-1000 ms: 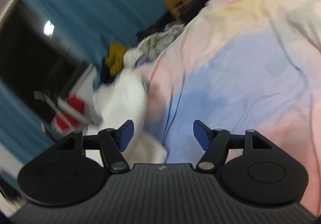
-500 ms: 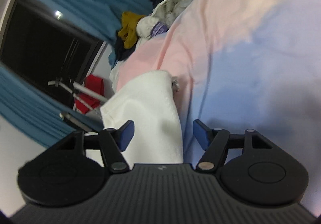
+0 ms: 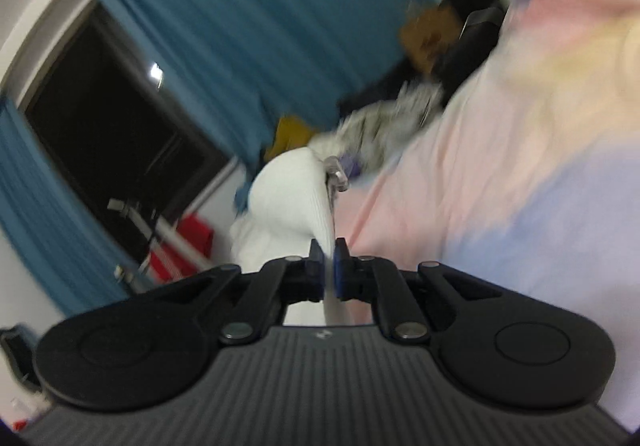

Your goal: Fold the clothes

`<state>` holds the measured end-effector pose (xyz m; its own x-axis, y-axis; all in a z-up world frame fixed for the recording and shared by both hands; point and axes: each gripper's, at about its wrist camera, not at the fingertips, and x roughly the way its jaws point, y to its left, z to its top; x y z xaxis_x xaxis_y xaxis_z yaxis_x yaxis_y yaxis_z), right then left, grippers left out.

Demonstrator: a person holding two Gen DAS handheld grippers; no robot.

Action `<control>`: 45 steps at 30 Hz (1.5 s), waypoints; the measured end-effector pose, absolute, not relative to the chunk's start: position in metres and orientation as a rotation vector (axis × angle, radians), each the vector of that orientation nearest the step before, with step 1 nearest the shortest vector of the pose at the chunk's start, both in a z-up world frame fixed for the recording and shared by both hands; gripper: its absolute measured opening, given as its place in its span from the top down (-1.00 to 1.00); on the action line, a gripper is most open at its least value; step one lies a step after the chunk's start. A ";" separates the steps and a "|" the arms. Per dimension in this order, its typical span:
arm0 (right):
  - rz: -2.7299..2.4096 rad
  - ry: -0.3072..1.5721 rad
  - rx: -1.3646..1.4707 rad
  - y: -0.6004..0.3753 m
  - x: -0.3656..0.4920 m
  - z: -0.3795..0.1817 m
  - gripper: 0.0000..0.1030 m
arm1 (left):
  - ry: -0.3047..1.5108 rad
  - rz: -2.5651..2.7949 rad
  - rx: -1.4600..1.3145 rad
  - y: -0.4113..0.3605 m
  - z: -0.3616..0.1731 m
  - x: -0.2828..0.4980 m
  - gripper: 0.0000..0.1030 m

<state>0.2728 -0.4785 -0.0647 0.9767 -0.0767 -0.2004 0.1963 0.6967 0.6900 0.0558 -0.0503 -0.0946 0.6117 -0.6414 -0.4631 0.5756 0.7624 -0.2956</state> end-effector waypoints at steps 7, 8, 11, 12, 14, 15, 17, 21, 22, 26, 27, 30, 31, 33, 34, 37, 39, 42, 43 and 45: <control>-0.527 0.157 0.846 -0.498 0.162 -0.053 0.85 | 0.606 -0.678 -0.151 -0.048 -0.091 0.051 0.81; -0.565 0.183 0.860 -0.502 0.155 -0.058 0.85 | 0.613 -0.667 -0.161 -0.046 -0.090 0.050 0.79; -0.617 0.273 0.863 -0.517 0.156 -0.084 0.85 | 0.634 -0.635 -0.192 -0.041 -0.087 0.048 0.56; -0.627 0.305 0.872 -0.522 0.158 -0.093 0.85 | 0.641 -0.624 -0.202 -0.040 -0.085 0.047 0.46; -0.644 0.369 0.917 -0.532 0.157 -0.112 0.85 | 0.654 -0.603 -0.223 -0.036 -0.083 0.045 0.45; -0.659 0.390 0.921 -0.534 0.156 -0.116 0.85 | 0.667 -0.567 -0.247 -0.030 -0.079 0.042 0.42; -0.674 0.414 0.914 -0.537 0.151 -0.119 0.85 | 0.675 -0.484 -0.320 -0.006 -0.069 0.036 0.26; -0.687 0.403 0.962 -0.539 0.138 -0.116 0.85 | 0.686 -0.303 -0.518 0.062 -0.047 0.019 -0.08; -0.690 0.398 0.974 -0.540 0.136 -0.116 0.85 | 0.693 -0.254 -0.572 0.082 -0.043 0.014 -0.15; -0.712 0.385 0.994 -0.539 0.134 -0.117 0.85 | 0.724 -0.121 -0.882 0.166 -0.041 -0.013 -0.50; -0.718 0.379 1.001 -0.541 0.133 -0.119 0.85 | 0.728 -0.104 -0.976 0.183 -0.047 -0.018 -0.58; -0.728 0.368 0.989 -0.542 0.135 -0.118 0.85 | 0.736 -0.038 -1.212 0.228 -0.066 -0.027 -0.58; -0.730 0.365 0.979 -0.542 0.137 -0.117 0.85 | 0.751 -0.002 -1.213 0.233 -0.069 -0.024 -0.58; -0.730 0.358 0.950 -0.541 0.139 -0.115 0.85 | 0.781 0.071 -1.210 0.241 -0.076 -0.016 -0.57; -0.729 0.353 0.940 -0.540 0.139 -0.114 0.85 | 0.788 0.096 -1.211 0.243 -0.080 -0.011 -0.57; -0.710 0.335 0.915 -0.539 0.141 -0.109 0.85 | 0.799 0.187 -1.186 0.247 -0.088 0.004 -0.41; -0.700 0.314 0.901 -0.536 0.140 -0.104 0.85 | 0.791 0.255 -1.174 0.252 -0.091 0.009 -0.18; -0.692 0.282 0.905 -0.534 0.138 -0.098 0.85 | 0.766 0.279 -1.200 0.263 -0.089 0.007 0.59; -0.694 0.273 0.901 -0.533 0.137 -0.095 0.86 | 0.754 0.275 -1.202 0.267 -0.085 0.005 0.77; -0.709 0.265 0.871 -0.531 0.137 -0.090 0.86 | 0.718 0.272 -1.151 0.274 -0.067 0.001 0.84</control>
